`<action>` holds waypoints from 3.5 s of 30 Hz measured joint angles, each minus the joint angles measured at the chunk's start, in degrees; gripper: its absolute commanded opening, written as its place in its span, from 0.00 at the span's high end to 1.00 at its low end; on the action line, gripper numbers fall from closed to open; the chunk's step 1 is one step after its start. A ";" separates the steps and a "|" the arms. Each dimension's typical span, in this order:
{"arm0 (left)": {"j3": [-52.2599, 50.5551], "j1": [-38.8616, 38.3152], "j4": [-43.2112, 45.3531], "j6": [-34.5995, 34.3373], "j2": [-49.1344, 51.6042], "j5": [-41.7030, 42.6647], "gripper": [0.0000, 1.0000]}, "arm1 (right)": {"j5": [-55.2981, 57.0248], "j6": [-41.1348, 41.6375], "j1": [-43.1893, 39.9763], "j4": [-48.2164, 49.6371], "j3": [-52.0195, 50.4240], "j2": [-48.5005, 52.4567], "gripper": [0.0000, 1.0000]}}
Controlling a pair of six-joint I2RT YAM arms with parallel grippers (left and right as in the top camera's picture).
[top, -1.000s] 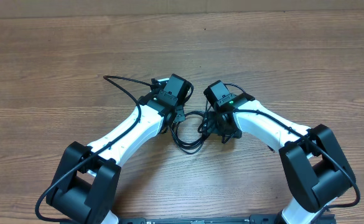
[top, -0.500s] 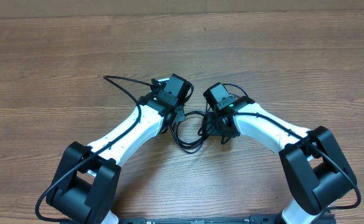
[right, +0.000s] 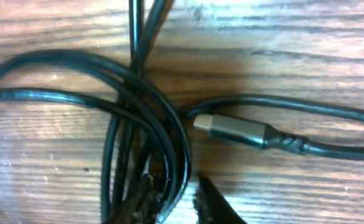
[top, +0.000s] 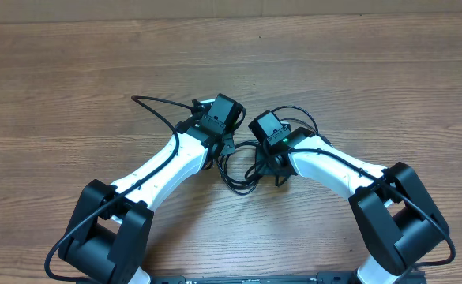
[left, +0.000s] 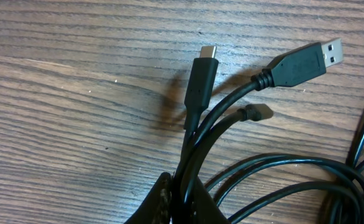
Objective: Untangle cables
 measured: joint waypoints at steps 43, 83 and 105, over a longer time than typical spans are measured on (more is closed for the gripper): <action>5.46 9.01 -3.50 28.74 -0.90 36.02 0.01 | -1.01 -1.01 -6.10 -8.90 4.31 -10.99 0.96; 10.10 15.45 -3.41 22.93 0.15 25.29 0.00 | -9.20 -17.07 -11.98 0.90 -0.07 -9.64 0.48; 10.10 18.12 -5.01 20.48 0.15 24.90 0.00 | -9.64 -37.48 -11.87 5.55 -1.09 -2.19 0.46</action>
